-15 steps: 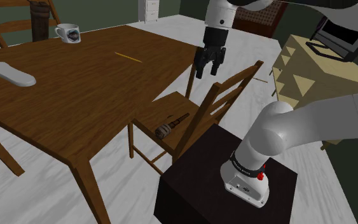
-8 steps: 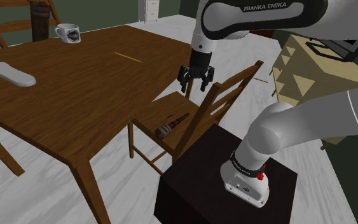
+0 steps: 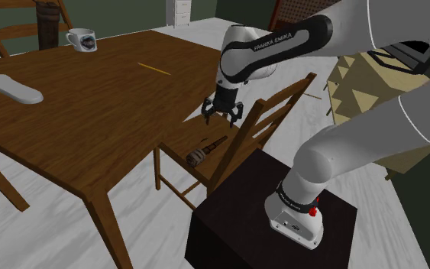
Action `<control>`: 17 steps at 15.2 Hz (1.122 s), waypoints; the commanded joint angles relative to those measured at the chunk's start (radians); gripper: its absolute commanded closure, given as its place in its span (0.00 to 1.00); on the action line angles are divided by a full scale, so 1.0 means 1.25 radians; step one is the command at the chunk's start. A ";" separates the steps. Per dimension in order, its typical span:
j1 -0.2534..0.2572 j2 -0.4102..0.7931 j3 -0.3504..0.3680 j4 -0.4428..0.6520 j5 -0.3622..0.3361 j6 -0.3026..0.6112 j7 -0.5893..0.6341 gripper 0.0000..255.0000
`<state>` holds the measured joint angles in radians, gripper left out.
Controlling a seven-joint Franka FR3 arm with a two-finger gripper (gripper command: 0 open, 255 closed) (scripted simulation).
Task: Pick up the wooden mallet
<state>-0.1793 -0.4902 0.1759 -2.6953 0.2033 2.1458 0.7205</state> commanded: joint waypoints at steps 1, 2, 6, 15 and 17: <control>-0.022 0.058 0.019 -0.010 0.004 0.076 0.070 0.00; -0.033 0.087 0.028 -0.013 0.004 0.112 0.103 0.00; -0.079 0.213 0.056 -0.017 -0.011 0.252 0.243 0.00; -0.139 0.456 0.053 0.005 -0.126 0.481 0.516 0.00; -0.137 0.484 0.048 0.007 -0.140 0.506 0.526 0.00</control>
<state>-0.3516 0.1000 0.2379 -2.6870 0.0365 2.7638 1.3691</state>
